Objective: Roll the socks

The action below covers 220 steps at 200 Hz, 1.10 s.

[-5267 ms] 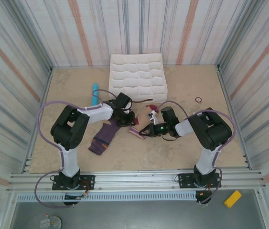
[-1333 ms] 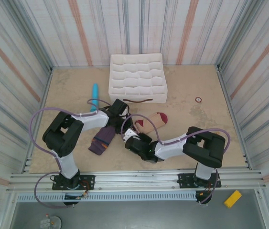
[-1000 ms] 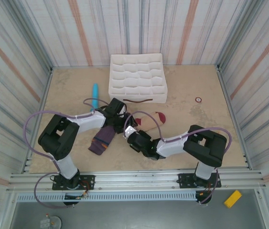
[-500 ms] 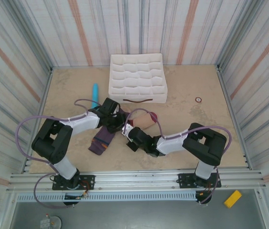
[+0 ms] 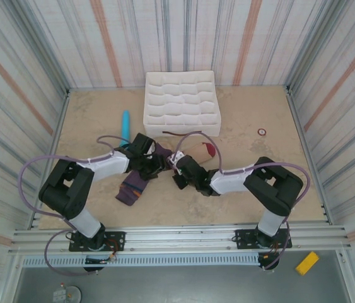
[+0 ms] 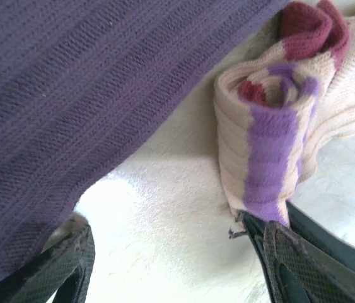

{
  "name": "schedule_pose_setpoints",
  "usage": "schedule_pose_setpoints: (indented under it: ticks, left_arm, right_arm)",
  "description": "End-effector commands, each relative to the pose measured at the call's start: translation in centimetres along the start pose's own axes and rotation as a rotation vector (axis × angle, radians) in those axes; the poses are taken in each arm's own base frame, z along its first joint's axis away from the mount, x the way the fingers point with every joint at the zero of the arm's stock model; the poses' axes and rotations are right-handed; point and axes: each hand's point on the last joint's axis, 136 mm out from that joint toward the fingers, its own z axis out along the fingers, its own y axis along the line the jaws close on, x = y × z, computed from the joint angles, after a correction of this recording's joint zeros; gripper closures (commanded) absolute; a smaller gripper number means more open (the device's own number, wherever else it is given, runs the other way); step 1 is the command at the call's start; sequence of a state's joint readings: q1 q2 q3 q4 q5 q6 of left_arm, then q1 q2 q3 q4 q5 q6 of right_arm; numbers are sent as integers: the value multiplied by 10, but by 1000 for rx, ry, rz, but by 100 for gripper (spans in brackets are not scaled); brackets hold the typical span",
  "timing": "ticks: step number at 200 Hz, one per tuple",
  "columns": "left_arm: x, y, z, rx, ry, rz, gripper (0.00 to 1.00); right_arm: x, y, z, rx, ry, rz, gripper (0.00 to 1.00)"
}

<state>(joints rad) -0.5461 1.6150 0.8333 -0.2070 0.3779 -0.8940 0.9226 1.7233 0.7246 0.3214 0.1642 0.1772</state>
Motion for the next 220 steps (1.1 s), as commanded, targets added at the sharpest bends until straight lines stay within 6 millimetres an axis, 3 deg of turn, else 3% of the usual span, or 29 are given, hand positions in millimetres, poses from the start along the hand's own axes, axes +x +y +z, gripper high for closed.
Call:
schedule_pose_setpoints:
  ticks: [1, 42, 75, 147, 185, 220]
  left_arm:
    - [-3, -23, -15, 90, -39, 53, 28]
    - [-2, -28, -13, 123, -50, 74, 28]
    - [0, -31, 1, 116, -49, 84, 31]
    - [-11, -55, 28, 108, -90, 107, 34]
    - [-23, -68, 34, 104, -148, 129, 35]
    - [-29, -66, 45, 67, -145, 97, 44]
  right_arm:
    - [99, -8, -7, -99, 350, 118, 100]
    - [74, 1, -16, -417, 318, 422, 100]
    - [60, -19, -16, -527, 315, 681, 100]
    - [70, -61, -5, -496, 414, 1125, 100]
    - [78, -66, -1, -443, 462, 1212, 100]
    - [76, -67, 1, -440, 453, 1236, 100]
